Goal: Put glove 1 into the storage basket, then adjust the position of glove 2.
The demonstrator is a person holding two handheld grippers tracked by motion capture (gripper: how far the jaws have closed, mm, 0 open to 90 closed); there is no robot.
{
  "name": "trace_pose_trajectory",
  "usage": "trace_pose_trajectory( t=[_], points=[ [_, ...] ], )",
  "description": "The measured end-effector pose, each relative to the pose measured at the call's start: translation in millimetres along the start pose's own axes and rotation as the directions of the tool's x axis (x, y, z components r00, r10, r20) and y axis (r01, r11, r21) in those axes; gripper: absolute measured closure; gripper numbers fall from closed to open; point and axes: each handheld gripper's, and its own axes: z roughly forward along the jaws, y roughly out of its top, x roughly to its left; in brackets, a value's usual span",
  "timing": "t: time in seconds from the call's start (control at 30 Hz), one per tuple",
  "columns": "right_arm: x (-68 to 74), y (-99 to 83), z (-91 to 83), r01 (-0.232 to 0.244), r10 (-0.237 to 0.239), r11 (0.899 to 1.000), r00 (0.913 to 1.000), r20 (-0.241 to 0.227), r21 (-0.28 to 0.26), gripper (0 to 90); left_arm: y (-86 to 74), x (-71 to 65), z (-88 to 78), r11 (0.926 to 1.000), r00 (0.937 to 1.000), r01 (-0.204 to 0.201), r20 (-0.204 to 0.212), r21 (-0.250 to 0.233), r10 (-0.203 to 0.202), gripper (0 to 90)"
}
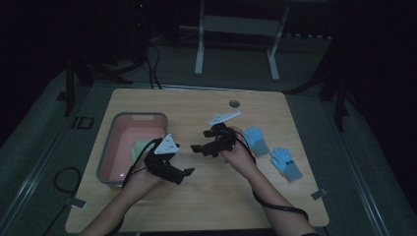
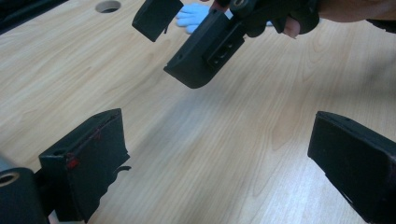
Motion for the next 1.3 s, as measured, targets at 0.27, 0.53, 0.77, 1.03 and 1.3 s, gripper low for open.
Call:
trace_pose_trajectory(
  t=[0.27, 0.53, 0.77, 1.03, 1.3],
  points=[
    [-4.3, -24.5, -14.7, 0.005, -0.004, 1.000, 0.9997, 0.024, -0.009, 13.9, 0.2, -23.4, 20.2, 0.9995, 0.9987, -0.030, 0.040, -0.010, 0.031, 4.6],
    [-18.5, -54.5, -31.2, -0.035, 0.036, 0.999, 0.9977, 0.057, -0.015, 14.0, -8.6, -39.5, 46.9, 0.9986, 0.9942, -0.052, 0.095, 0.008, 0.051, 4.6],
    [-29.3, -78.9, -40.1, -0.060, 0.059, 0.998, 0.9947, 0.084, 0.003, 13.6, -20.3, -47.8, 66.5, 0.9988, 0.9920, -0.048, 0.118, 0.010, 0.047, 4.6],
    [-31.8, -102.9, -45.1, -0.075, 0.073, 0.997, 0.9935, 0.087, 0.014, 13.4, -33.7, -56.0, 80.3, 0.9980, 0.9925, -0.063, 0.105, 0.011, 0.061, 4.7],
    [-28.9, -117.2, -47.0, -0.087, 0.082, 0.995, 0.9906, 0.110, 0.039, 13.4, -41.5, -61.1, 81.8, 0.9974, 0.9947, -0.072, 0.074, 0.001, 0.071, 4.8]
  ],
)
